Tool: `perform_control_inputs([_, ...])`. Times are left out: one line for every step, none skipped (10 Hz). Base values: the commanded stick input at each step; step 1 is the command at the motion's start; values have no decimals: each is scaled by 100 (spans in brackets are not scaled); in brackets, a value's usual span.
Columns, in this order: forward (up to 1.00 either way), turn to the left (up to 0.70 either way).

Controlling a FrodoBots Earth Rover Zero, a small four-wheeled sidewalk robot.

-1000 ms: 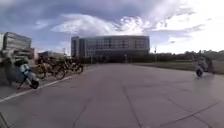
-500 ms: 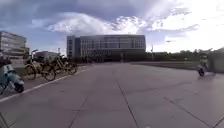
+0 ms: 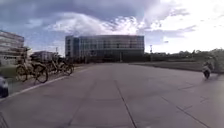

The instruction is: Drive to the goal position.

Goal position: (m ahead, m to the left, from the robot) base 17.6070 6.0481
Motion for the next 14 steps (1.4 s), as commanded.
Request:
perform_control_inputs([70, 0])
perform_control_inputs([70, 0])
perform_control_inputs([70, 0])
perform_control_inputs([70, 0])
perform_control_inputs([70, 0])
perform_control_inputs([70, 0])
perform_control_inputs([70, 0])
perform_control_inputs([70, 0])
perform_control_inputs([70, 0])
perform_control_inputs([70, 0])
perform_control_inputs([70, 0])
perform_control_inputs([70, 0])
perform_control_inputs([70, 0])
perform_control_inputs([70, 0])
